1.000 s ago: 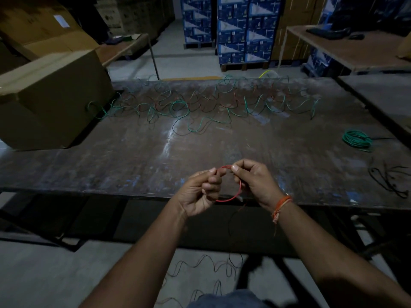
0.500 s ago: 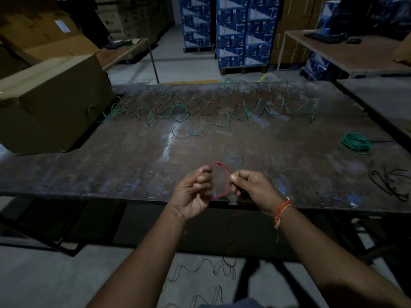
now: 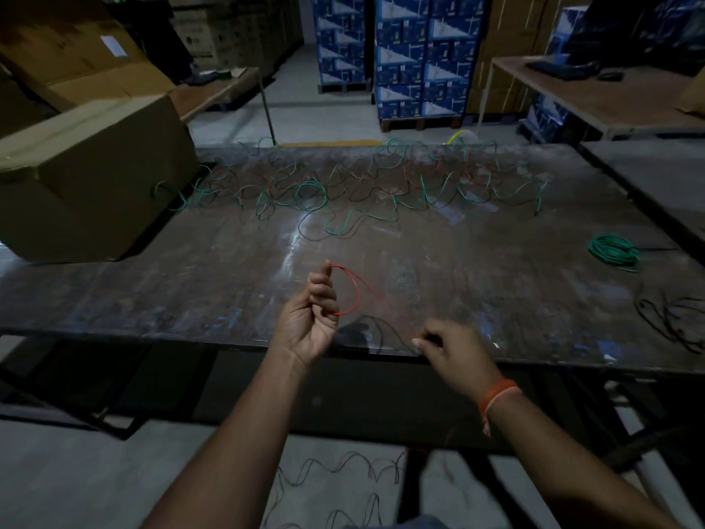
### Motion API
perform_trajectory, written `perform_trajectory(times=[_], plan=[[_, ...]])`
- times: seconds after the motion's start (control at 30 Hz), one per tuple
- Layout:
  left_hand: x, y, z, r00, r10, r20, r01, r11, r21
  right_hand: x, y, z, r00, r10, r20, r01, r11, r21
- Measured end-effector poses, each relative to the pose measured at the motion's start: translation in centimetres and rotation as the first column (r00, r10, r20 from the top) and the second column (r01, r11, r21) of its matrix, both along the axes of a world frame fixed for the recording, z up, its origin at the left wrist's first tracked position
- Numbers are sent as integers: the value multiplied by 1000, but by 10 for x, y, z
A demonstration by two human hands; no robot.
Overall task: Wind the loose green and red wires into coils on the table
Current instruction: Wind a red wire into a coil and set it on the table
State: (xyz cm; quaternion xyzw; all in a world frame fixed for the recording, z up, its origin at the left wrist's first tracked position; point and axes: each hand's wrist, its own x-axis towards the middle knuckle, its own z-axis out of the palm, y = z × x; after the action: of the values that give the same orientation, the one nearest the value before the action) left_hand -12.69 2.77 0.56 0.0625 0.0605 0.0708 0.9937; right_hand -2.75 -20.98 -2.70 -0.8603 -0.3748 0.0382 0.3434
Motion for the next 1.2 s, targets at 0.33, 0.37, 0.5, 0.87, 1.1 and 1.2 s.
perform_trajectory(times=[0.33, 0.37, 0.5, 0.87, 1.1, 1.2], plan=[[7, -39, 10, 966, 179, -186, -6, 737, 675, -40, 20, 84, 866, 457, 205, -468, 884, 6], [6, -44, 9, 968, 165, -187, 28, 673, 739, -39, 22, 89, 865, 449, 221, -470, 882, 46], [0, -56, 13, 982, 72, -173, 121, 458, 881, -27, 28, 106, 894, 344, 287, -370, 928, 42], [-12, -54, 25, 990, -78, -115, 139, 495, 858, -2, 23, 98, 977, 172, 129, -200, 949, 244], [-14, -54, 24, 968, -249, -43, 206, 679, 705, 7, 20, 74, 913, 291, -288, -202, 932, 301], [-15, -60, 27, 967, -254, -5, 207, 774, 598, 2, 23, 65, 849, 333, -411, -180, 913, 367]])
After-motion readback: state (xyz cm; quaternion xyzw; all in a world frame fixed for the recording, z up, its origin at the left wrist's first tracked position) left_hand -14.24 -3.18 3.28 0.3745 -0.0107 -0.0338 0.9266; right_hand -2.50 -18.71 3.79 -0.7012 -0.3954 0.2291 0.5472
